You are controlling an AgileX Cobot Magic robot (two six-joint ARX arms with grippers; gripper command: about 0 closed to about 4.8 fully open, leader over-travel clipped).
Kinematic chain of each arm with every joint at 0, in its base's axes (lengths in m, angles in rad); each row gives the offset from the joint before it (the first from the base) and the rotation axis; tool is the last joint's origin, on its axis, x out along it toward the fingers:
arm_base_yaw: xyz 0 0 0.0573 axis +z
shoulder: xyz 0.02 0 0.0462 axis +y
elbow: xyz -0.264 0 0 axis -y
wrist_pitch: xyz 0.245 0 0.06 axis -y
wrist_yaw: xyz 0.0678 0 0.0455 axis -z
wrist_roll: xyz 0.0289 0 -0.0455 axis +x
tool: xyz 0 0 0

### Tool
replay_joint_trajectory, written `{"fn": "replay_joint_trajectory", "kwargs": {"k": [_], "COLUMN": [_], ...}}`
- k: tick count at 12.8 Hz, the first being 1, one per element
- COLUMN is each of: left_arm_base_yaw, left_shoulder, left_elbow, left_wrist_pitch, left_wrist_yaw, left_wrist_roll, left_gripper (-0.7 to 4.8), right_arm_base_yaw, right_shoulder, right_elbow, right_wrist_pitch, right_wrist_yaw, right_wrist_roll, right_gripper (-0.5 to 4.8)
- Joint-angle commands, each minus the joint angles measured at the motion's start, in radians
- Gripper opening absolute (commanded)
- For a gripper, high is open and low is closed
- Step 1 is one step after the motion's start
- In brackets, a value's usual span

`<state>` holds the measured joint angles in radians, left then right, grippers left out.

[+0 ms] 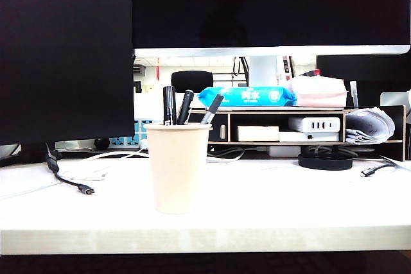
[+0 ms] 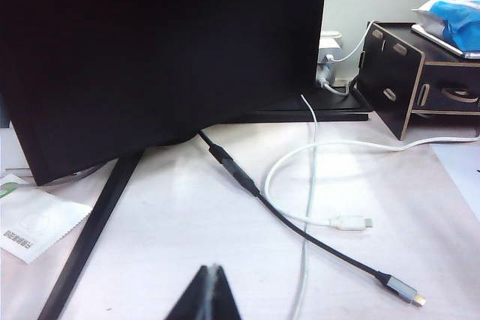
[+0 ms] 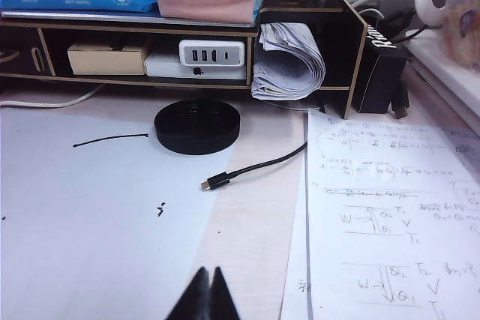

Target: Pick up the marker and insert it into the paper cup.

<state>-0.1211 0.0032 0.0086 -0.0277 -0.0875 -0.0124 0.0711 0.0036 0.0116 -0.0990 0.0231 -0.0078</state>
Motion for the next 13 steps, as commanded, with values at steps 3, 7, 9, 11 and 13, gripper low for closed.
{"fn": "replay_joint_trajectory", "kwargs": {"k": [3, 7, 9, 11, 13], "left_arm_base_yaw": [0.0, 0.0, 0.0, 0.0, 0.0], "left_shoulder": [0.0, 0.0, 0.0, 0.0, 0.0], "left_elbow": [0.001, 0.001, 0.001, 0.001, 0.001], "left_wrist_pitch": [0.006, 0.006, 0.006, 0.006, 0.006], "left_wrist_yaw": [0.002, 0.002, 0.002, 0.002, 0.002], "left_wrist_roll": [0.004, 0.004, 0.004, 0.004, 0.004], "left_gripper": [-0.04, -0.04, -0.04, -0.04, -0.04], "right_arm_base_yaw": [0.002, 0.002, 0.002, 0.002, 0.002], "right_shoulder": [0.0, -0.001, 0.0, 0.0, 0.0], "right_elbow": [-0.003, -0.003, -0.003, -0.003, -0.003], "right_wrist_pitch": [0.014, 0.014, 0.014, 0.015, 0.026], "right_wrist_yaw": [0.0, 0.0, -0.001, 0.0, 0.0], "right_wrist_roll": [0.01, 0.015, 0.015, 0.015, 0.015], "right_gripper": [-0.05, -0.05, -0.05, -0.05, -0.05]}}
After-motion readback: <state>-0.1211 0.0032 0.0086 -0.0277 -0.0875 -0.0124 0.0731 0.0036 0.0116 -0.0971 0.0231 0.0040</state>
